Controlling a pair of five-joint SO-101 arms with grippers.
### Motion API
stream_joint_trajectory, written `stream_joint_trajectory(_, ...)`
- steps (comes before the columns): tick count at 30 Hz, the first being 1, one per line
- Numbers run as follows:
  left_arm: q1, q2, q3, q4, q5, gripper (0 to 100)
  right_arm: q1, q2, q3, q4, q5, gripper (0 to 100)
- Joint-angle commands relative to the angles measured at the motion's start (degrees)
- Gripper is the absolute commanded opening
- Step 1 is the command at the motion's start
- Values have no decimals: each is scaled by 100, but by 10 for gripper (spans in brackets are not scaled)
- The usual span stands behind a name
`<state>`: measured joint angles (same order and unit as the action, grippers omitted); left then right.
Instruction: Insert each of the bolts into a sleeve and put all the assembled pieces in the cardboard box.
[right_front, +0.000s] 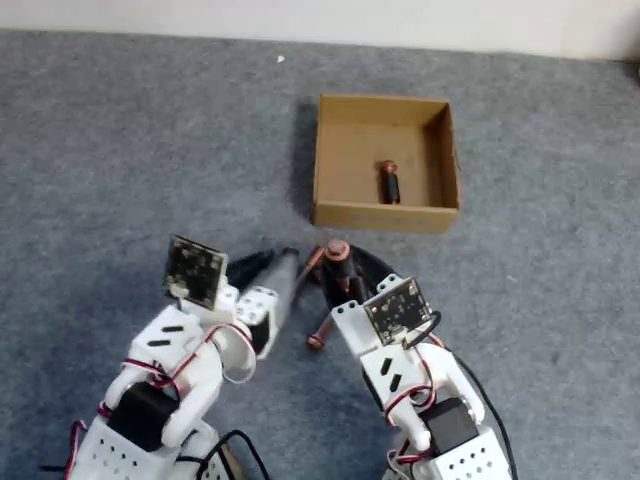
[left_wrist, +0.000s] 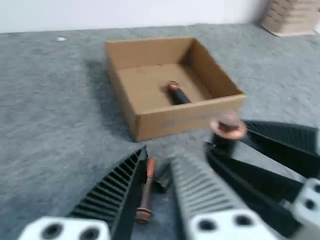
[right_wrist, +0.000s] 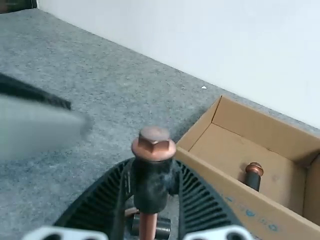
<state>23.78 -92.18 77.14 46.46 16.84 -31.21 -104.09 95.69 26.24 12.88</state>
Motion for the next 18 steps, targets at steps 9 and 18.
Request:
stream_joint_trajectory(9,-1763,-57,989,9,18,5,954,-101,602,31,-273,5)
stream_joint_trajectory(18,-1991,-48,2000,-149,-369,5,1684,-57,13,48,-273,5)
